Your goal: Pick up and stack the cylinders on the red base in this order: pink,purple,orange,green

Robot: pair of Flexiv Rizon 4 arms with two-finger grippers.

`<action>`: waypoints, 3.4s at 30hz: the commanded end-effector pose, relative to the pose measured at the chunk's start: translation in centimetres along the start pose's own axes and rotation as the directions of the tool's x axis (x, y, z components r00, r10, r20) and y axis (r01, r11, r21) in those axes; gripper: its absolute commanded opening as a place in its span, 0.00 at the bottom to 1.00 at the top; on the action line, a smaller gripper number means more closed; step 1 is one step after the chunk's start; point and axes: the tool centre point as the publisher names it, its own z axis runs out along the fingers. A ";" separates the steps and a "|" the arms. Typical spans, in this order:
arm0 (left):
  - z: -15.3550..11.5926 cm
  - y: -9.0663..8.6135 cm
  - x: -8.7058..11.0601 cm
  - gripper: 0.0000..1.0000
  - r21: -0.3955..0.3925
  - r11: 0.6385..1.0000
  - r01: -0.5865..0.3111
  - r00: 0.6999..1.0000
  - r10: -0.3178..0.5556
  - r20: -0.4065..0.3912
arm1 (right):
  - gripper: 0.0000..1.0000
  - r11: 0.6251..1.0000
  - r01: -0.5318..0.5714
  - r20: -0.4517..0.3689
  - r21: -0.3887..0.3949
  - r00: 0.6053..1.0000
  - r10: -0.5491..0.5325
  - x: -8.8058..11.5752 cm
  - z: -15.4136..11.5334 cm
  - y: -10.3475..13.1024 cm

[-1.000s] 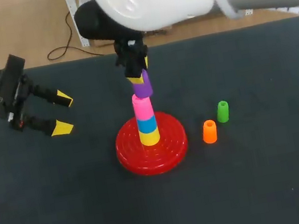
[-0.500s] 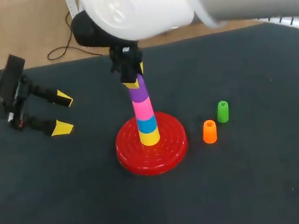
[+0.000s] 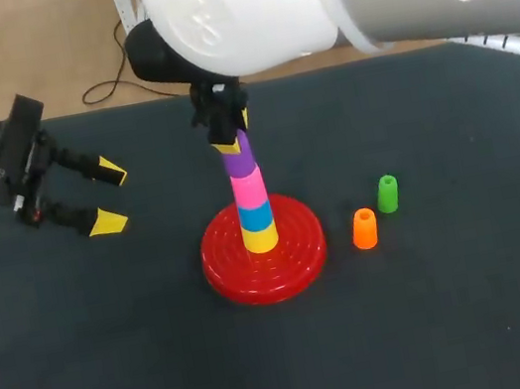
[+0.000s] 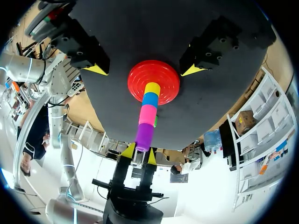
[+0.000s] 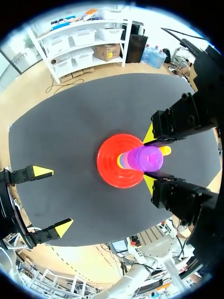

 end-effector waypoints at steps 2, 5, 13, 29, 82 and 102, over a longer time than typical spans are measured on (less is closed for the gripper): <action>0.0 0.1 0.1 1.00 0.002 1.000 -0.002 1.000 0.002 0.002 | 0.00 1.000 -0.002 0.001 -0.002 1.000 0.002 0.5 0.3 0.0; 0.0 0.1 0.1 1.00 0.002 1.000 -0.002 1.000 0.002 0.002 | 0.00 1.000 -0.002 -0.004 -0.010 1.000 0.002 0.6 0.5 0.1; 0.0 0.1 0.1 1.00 0.002 1.000 -0.002 1.000 0.002 0.002 | 0.00 1.000 0.002 -0.008 -0.014 1.000 -0.002 0.5 1.0 0.5; 0.0 0.1 0.1 1.00 0.002 1.000 -0.002 1.000 0.002 0.002 | 0.00 1.000 -0.024 -0.034 -0.016 0.999 0.023 0.6 3.0 0.4; 0.0 0.1 0.1 1.00 0.002 1.000 -0.002 1.000 0.002 0.002 | 0.99 0.968 -0.247 -0.066 -0.034 0.967 0.244 13.5 15.9 -2.4; 0.0 0.1 0.1 1.00 0.002 1.000 -0.002 1.000 0.002 0.002 | 0.67 0.969 -0.244 -0.056 -0.050 0.969 0.241 14.6 16.4 -1.9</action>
